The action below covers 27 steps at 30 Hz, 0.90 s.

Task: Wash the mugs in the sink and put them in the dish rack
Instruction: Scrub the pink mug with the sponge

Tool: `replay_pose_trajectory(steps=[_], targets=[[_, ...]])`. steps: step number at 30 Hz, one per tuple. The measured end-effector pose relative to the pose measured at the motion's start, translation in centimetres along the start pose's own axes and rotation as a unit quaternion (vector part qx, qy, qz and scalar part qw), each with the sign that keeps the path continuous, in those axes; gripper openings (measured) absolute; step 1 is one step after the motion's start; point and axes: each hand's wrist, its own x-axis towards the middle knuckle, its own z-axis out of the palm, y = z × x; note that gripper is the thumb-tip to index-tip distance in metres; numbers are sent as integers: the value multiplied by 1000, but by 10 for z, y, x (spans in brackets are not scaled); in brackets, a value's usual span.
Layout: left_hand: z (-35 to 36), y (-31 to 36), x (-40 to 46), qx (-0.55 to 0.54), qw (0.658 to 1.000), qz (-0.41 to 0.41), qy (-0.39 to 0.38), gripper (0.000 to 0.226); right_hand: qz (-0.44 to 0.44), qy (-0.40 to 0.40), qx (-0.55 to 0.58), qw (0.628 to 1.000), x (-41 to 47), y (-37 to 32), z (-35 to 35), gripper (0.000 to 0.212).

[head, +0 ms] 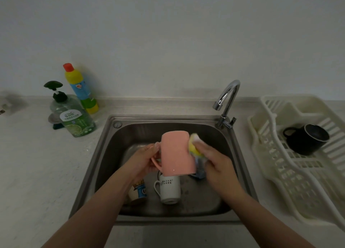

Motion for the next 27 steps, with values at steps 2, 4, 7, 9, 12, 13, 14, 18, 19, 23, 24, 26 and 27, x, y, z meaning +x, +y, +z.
replay_pose_trajectory(steps=[2, 4, 7, 9, 12, 13, 14, 18, 19, 23, 24, 26, 27], targets=[[3, 0, 2, 6, 1000, -4, 5, 33, -16, -14, -6, 1000, 15, -13, 7, 48], [2, 1, 3, 24, 999, 2, 26, 34, -129, -59, -59, 988, 2, -11, 6, 42], [7, 7, 3, 146, 987, 14, 65, 38, -129, -90, -123, 980, -6, 4, -3, 43], [20, 12, 5, 226, 969, 23, 99, 36, -56, -72, -170, 981, 9, -1, 4, 47], [26, 15, 10, 265, 955, 25, 127, 38, -225, -161, -253, 927, 2, 5, 16, 36], [24, 14, 11, 276, 952, 25, 133, 39, -229, -182, -234, 927, -8, 12, 10, 38], [23, 14, 11, 288, 948, 24, 136, 39, -196, -170, -217, 941, -13, 15, 3, 44], [29, 13, 11, 268, 956, 9, 120, 37, -39, -59, -208, 975, 3, 4, 7, 57], [28, 12, 11, 248, 962, 4, 111, 38, -91, -84, -212, 969, 3, 2, 11, 48], [12, 8, 6, 172, 980, -15, 99, 37, -105, -99, -132, 981, -26, 17, 0, 45], [9, 6, 5, 150, 985, -21, 87, 36, -55, -52, -107, 991, -25, 16, -3, 49], [7, 4, 5, 101, 993, -26, 45, 36, 7, 11, -66, 998, -10, 2, 2, 57], [6, 3, 5, 75, 997, -21, 26, 35, 3, 5, -42, 999, 0, -8, 6, 55]])
